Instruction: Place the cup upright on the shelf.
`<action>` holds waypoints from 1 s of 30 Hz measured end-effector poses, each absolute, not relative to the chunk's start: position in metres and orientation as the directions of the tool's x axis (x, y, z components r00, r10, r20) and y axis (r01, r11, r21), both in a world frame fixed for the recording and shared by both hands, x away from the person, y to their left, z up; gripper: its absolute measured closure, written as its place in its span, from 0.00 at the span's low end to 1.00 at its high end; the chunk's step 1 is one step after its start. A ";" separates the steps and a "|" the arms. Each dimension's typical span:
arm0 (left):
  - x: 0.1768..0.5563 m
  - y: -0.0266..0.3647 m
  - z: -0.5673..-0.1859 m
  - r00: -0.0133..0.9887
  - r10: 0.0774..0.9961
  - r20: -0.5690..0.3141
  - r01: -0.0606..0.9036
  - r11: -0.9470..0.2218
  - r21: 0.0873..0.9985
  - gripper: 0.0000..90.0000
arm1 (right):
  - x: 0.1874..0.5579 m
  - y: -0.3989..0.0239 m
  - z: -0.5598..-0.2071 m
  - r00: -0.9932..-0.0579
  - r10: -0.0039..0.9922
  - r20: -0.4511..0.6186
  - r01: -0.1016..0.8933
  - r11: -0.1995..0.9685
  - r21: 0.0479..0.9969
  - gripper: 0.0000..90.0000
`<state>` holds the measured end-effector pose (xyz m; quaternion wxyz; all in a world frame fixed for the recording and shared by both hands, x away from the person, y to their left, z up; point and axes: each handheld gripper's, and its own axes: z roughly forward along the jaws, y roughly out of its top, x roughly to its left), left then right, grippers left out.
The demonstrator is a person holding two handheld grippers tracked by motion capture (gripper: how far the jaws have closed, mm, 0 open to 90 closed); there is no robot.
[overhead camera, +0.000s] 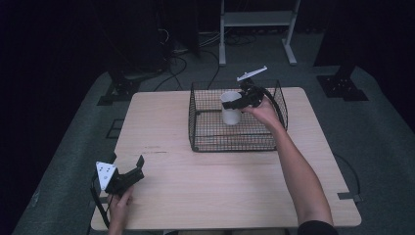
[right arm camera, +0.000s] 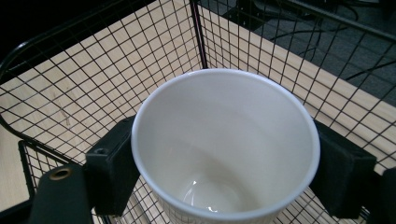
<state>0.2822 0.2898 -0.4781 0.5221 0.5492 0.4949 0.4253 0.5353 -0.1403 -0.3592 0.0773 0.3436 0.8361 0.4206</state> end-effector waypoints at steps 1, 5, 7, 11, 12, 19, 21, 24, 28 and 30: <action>0.282 0.290 -0.478 0.149 0.988 -0.049 0.100 0.035 0.994 0.00 | 0.536 -0.140 -0.361 -0.752 0.641 0.154 0.509 0.416 0.754 0.22; 0.282 0.290 -0.478 0.148 0.988 -0.052 0.101 0.038 0.994 0.00 | 0.540 -0.139 -0.366 -0.754 0.637 0.161 0.519 0.427 0.741 0.22; 0.282 0.290 -0.478 0.148 0.988 -0.053 0.100 0.038 0.994 0.00 | 0.542 -0.139 -0.369 -0.750 0.641 0.165 0.525 0.425 0.737 0.22; 0.282 0.290 -0.478 0.149 0.988 -0.052 0.099 0.037 0.994 0.00 | 0.544 -0.139 -0.373 -0.747 0.646 0.160 0.530 0.432 0.730 0.22; 0.282 0.290 -0.478 0.148 0.988 -0.052 0.100 0.037 0.994 0.00 | 0.545 -0.139 -0.374 -0.746 0.647 0.157 0.530 0.435 0.728 0.21; 0.282 0.290 -0.478 0.148 0.988 -0.054 0.101 0.039 0.994 0.00 | 0.548 -0.140 -0.379 -0.741 0.653 0.157 0.542 0.444 0.713 0.21; 0.282 0.290 -0.478 0.148 0.988 -0.054 0.102 0.039 0.994 0.00 | 0.548 -0.139 -0.381 -0.746 0.650 0.147 0.538 0.456 0.709 0.21; 0.282 0.290 -0.478 0.147 0.988 -0.054 0.102 0.040 0.994 0.00 | 0.548 -0.138 -0.381 -0.746 0.649 0.146 0.538 0.460 0.707 0.21; 0.283 0.291 -0.478 0.145 0.988 -0.060 0.103 0.045 0.994 0.00 | 0.549 -0.136 -0.384 -0.743 0.652 0.153 0.551 0.465 0.693 0.21; 0.283 0.291 -0.478 0.144 0.988 -0.062 0.103 0.047 0.994 0.00 | 0.549 -0.136 -0.386 -0.746 0.650 0.145 0.550 0.478 0.685 0.21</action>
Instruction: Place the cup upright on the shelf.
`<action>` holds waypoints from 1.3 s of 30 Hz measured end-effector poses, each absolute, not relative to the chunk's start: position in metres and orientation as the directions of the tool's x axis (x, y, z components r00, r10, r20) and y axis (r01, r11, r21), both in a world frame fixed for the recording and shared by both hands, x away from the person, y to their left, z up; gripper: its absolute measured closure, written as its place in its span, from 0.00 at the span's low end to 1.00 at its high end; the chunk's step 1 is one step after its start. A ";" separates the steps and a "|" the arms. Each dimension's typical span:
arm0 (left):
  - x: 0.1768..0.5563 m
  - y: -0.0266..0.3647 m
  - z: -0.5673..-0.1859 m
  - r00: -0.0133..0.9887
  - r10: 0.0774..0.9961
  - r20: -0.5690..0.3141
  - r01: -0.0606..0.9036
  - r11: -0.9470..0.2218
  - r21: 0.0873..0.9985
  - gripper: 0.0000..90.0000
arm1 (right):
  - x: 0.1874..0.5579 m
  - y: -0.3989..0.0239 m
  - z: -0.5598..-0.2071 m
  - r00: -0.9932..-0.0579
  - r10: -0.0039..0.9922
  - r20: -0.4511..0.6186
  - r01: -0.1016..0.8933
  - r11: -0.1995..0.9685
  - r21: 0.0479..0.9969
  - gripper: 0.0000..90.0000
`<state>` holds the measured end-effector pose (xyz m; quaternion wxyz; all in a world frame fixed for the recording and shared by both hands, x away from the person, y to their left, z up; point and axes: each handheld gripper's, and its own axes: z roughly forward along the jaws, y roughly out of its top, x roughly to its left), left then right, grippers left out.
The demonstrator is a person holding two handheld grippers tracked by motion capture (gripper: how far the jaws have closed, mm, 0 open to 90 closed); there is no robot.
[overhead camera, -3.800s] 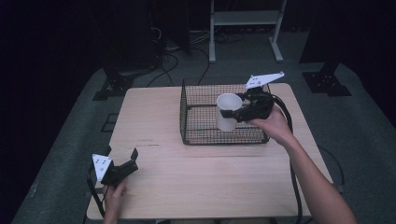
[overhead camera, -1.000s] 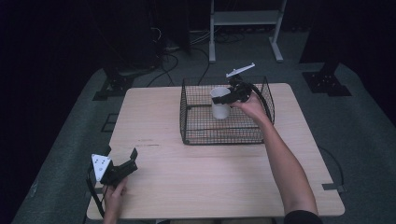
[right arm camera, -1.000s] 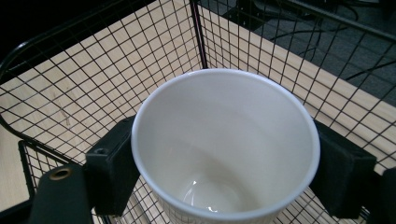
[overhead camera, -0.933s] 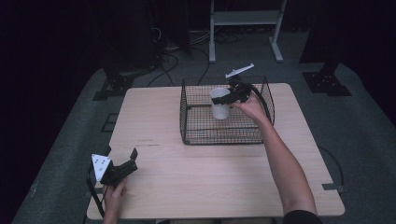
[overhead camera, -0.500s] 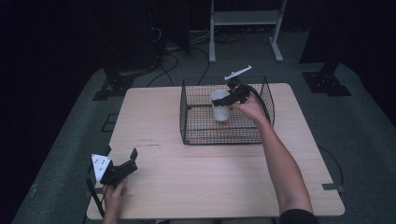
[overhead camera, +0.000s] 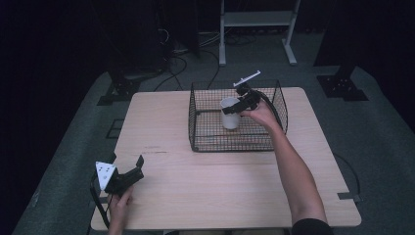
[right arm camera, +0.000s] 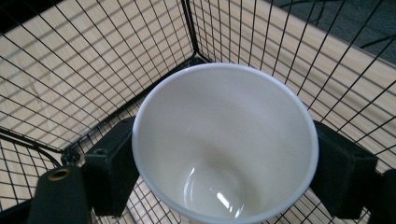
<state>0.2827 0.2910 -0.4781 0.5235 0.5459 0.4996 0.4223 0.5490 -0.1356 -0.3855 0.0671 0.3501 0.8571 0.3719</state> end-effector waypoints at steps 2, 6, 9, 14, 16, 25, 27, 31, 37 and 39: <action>0.283 0.291 -0.478 0.144 0.988 -0.061 0.103 0.047 0.994 0.00 | 0.549 -0.136 -0.386 -0.749 0.646 0.148 0.549 0.480 0.684 0.21; 0.283 0.291 -0.478 0.146 0.988 -0.059 0.103 0.044 0.994 0.00 | 0.548 -0.134 -0.388 -0.754 0.643 0.134 0.545 0.498 0.674 0.21; 0.283 0.291 -0.478 0.145 0.988 -0.059 0.103 0.044 0.994 0.00 | 0.547 -0.132 -0.388 -0.751 0.644 0.146 0.553 0.493 0.671 0.20; 0.282 0.291 -0.478 0.147 0.987 -0.056 0.101 0.042 0.994 0.00 | 0.545 -0.129 -0.388 -0.758 0.638 0.134 0.546 0.509 0.665 0.20; 0.282 0.291 -0.478 0.148 0.987 -0.056 0.102 0.041 0.994 0.00 | 0.544 -0.129 -0.388 -0.759 0.638 0.131 0.544 0.511 0.665 0.20; 0.282 0.290 -0.478 0.149 0.987 -0.055 0.101 0.040 0.994 0.00 | 0.540 -0.129 -0.384 -0.764 0.634 0.120 0.532 0.514 0.673 0.18; 0.282 0.290 -0.478 0.148 0.987 -0.054 0.101 0.039 0.994 0.00 | 0.538 -0.131 -0.382 -0.760 0.639 0.121 0.527 0.497 0.689 0.16; 0.282 0.290 -0.478 0.149 0.987 -0.055 0.100 0.040 0.994 0.00 | 0.534 -0.138 -0.375 -0.748 0.651 0.128 0.526 0.463 0.713 0.15; 0.282 0.290 -0.478 0.147 0.988 -0.053 0.100 0.038 0.994 0.00 | 0.527 -0.150 -0.361 -0.736 0.655 0.170 0.525 0.393 0.755 0.15; 0.282 0.290 -0.478 0.147 0.988 -0.054 0.101 0.039 0.994 0.00 | 0.525 -0.153 -0.357 -0.735 0.656 0.170 0.521 0.386 0.761 0.15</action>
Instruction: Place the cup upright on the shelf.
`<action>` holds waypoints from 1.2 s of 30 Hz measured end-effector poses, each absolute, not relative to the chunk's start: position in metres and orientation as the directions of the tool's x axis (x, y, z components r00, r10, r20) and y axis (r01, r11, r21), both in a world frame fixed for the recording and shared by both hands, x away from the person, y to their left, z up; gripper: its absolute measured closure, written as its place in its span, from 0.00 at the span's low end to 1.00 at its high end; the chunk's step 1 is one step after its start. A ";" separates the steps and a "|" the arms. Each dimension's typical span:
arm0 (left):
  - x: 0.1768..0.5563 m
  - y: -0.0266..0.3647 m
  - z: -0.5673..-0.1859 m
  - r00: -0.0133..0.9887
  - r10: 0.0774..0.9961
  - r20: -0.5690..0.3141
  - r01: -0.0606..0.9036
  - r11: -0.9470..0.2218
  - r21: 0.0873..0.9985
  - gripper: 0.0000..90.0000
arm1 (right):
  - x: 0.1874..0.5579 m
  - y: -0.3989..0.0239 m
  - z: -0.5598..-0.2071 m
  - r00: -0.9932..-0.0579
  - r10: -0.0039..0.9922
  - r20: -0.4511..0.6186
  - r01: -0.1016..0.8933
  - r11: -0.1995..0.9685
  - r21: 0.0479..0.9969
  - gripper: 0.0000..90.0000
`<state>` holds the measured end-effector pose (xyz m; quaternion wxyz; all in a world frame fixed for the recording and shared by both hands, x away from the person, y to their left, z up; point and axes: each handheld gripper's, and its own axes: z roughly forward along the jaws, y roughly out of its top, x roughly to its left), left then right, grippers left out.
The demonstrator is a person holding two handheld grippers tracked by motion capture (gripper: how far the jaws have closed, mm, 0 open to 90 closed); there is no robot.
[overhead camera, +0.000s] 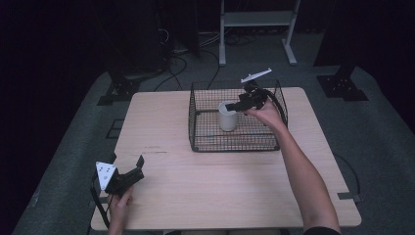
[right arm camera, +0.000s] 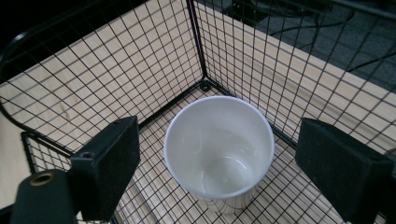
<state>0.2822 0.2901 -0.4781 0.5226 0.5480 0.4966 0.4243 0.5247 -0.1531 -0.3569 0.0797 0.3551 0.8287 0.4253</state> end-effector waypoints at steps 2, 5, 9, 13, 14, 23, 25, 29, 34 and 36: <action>0.282 0.290 -0.478 0.147 0.988 -0.053 0.101 0.039 0.994 0.00 | 0.522 -0.156 -0.353 -0.738 0.650 0.180 0.518 0.375 0.769 0.15; 0.282 0.290 -0.478 0.147 0.988 -0.054 0.100 0.039 0.994 0.00 | 0.517 -0.157 -0.348 -0.743 0.647 0.173 0.508 0.377 0.775 0.15; 0.282 0.290 -0.478 0.148 0.988 -0.053 0.100 0.038 0.994 0.00 | 0.509 -0.158 -0.343 -0.754 0.634 0.172 0.499 0.382 0.778 0.15; 0.282 0.290 -0.478 0.149 0.988 -0.050 0.100 0.035 0.994 0.00 | 0.501 -0.159 -0.344 -0.767 0.618 0.171 0.489 0.391 0.780 0.15; 0.282 0.290 -0.478 0.149 0.988 -0.050 0.100 0.035 0.994 0.00 | 0.499 -0.160 -0.344 -0.769 0.614 0.176 0.489 0.388 0.781 0.15; 0.282 0.290 -0.478 0.148 0.988 -0.049 0.102 0.034 0.994 0.00 | 0.480 -0.169 -0.344 -0.786 0.590 0.185 0.471 0.377 0.797 0.16; 0.282 0.289 -0.478 0.147 0.988 -0.048 0.102 0.033 0.994 0.00 | 0.476 -0.171 -0.344 -0.788 0.587 0.184 0.468 0.379 0.798 0.16; 0.282 0.290 -0.478 0.148 0.988 -0.049 0.102 0.034 0.994 0.00 | 0.470 -0.175 -0.342 -0.790 0.590 0.168 0.459 0.388 0.800 0.19; 0.282 0.290 -0.478 0.147 0.988 -0.053 0.103 0.038 0.994 0.00 | 0.462 -0.179 -0.339 -0.794 0.586 0.162 0.448 0.383 0.808 0.19; 0.282 0.290 -0.478 0.148 0.988 -0.051 0.102 0.036 0.994 0.00 | 0.460 -0.181 -0.338 -0.796 0.582 0.167 0.451 0.385 0.806 0.19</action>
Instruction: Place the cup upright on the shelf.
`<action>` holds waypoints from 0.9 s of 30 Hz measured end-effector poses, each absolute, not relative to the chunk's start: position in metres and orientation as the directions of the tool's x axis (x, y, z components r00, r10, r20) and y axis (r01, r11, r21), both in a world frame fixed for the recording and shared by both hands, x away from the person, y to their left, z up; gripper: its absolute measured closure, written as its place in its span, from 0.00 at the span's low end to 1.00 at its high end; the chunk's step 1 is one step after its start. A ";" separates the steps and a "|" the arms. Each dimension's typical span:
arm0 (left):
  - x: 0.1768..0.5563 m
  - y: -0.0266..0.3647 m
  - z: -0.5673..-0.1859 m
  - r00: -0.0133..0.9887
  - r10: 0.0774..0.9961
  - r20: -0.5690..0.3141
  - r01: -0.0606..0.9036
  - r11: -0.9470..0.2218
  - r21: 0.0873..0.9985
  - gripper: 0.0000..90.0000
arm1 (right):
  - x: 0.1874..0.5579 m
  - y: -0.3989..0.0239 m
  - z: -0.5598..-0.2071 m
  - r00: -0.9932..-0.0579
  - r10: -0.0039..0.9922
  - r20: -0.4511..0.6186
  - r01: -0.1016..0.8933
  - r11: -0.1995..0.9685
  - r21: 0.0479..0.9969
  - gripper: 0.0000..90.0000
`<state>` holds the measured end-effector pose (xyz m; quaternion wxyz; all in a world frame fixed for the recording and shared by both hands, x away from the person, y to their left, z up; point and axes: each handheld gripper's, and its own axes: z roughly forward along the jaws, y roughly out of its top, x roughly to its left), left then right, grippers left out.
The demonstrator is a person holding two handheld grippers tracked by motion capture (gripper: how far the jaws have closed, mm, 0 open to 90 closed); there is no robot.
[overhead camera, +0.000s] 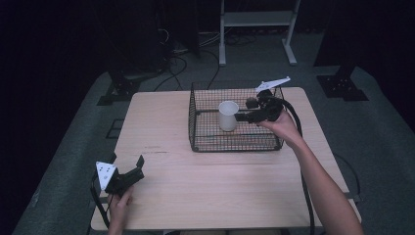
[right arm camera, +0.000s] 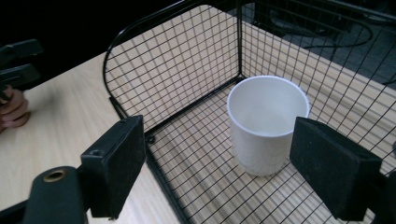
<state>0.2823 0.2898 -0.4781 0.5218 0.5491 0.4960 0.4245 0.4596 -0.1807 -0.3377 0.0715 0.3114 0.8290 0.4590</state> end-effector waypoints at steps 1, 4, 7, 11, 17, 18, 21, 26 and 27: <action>0.282 0.290 -0.478 0.148 0.988 -0.051 0.101 0.036 0.994 0.00 | 0.458 -0.181 -0.337 -0.797 0.582 0.162 0.447 0.387 0.806 0.19; 0.282 0.290 -0.478 0.147 0.988 -0.052 0.101 0.038 0.994 0.00 | 0.451 -0.182 -0.337 -0.803 0.576 0.155 0.438 0.394 0.808 0.19; 0.282 0.290 -0.478 0.148 0.988 -0.050 0.102 0.035 0.994 0.00 | 0.444 -0.185 -0.339 -0.810 0.566 0.151 0.433 0.404 0.806 0.19; 0.282 0.289 -0.478 0.147 0.988 -0.047 0.101 0.032 0.994 0.00 | 0.436 -0.187 -0.340 -0.822 0.552 0.138 0.423 0.429 0.798 0.20; 0.282 0.290 -0.478 0.146 0.988 -0.049 0.102 0.035 0.994 0.00 | 0.427 -0.195 -0.341 -0.825 0.548 0.136 0.418 0.430 0.800 0.20; 0.282 0.290 -0.478 0.147 0.988 -0.049 0.102 0.034 0.994 0.00 | 0.426 -0.197 -0.342 -0.826 0.547 0.137 0.419 0.432 0.799 0.20; 0.282 0.290 -0.478 0.147 0.988 -0.048 0.102 0.033 0.994 0.00 | 0.424 -0.202 -0.346 -0.823 0.542 0.171 0.435 0.407 0.803 0.20; 0.282 0.290 -0.478 0.146 0.988 -0.049 0.101 0.034 0.994 0.00 | 0.419 -0.209 -0.352 -0.821 0.546 0.167 0.435 0.408 0.803 0.20; 0.282 0.290 -0.478 0.146 0.988 -0.049 0.102 0.035 0.994 0.00 | 0.418 -0.210 -0.354 -0.821 0.546 0.170 0.437 0.408 0.802 0.20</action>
